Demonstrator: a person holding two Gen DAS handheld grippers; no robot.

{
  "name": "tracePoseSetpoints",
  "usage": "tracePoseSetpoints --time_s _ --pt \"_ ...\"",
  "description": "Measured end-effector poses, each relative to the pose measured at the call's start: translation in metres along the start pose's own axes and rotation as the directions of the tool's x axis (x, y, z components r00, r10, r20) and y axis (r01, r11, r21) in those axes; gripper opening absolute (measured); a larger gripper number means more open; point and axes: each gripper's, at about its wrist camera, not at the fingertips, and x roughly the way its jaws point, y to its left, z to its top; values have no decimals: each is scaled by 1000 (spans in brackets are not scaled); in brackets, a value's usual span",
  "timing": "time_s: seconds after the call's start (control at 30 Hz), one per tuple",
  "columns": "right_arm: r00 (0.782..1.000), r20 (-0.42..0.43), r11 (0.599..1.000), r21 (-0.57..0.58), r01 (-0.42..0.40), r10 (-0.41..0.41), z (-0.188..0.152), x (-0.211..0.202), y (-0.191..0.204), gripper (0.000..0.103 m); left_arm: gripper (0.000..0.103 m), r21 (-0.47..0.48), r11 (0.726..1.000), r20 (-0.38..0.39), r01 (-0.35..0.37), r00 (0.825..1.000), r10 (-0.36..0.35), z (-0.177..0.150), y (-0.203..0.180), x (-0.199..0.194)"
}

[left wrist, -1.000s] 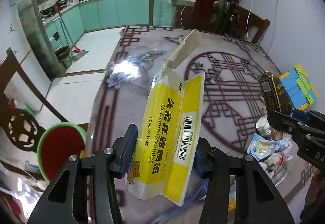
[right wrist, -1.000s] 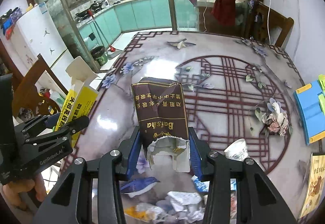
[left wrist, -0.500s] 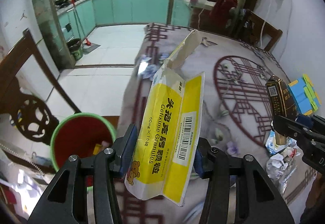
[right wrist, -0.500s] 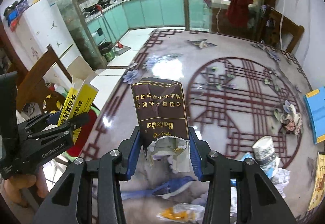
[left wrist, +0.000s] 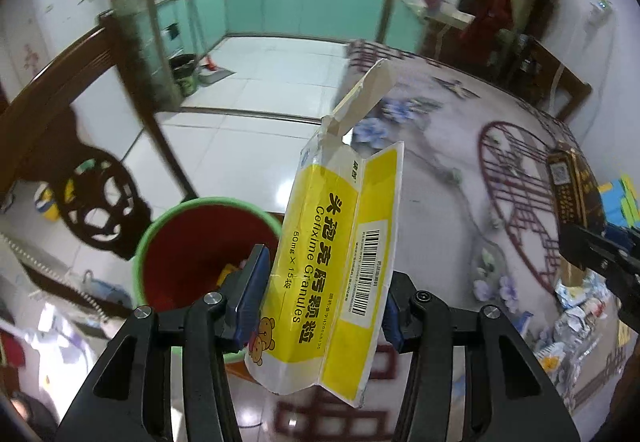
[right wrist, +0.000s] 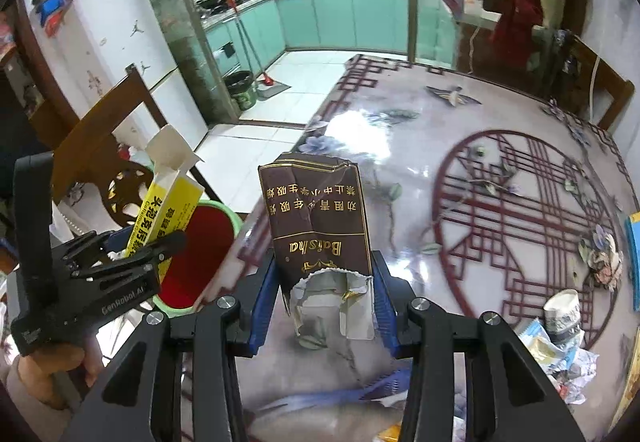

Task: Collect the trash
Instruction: 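Carry the cigarette pack and medicine box to the red bucket and release them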

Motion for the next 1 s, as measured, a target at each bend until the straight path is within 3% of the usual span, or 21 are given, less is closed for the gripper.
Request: tracePoseSetpoints --time_s 0.37,0.73,1.0 --pt "993 -69 990 -88 -107 101 14 45 55 42 49 -169 977 -67 -130 991 120 -17 84 16" --pt "962 -164 965 -113 -236 217 22 100 113 42 49 -230 956 -145 -180 978 149 -21 123 44" --pt "954 -196 954 -157 -257 225 41 135 144 42 50 -254 947 -161 -196 974 159 -13 139 55"
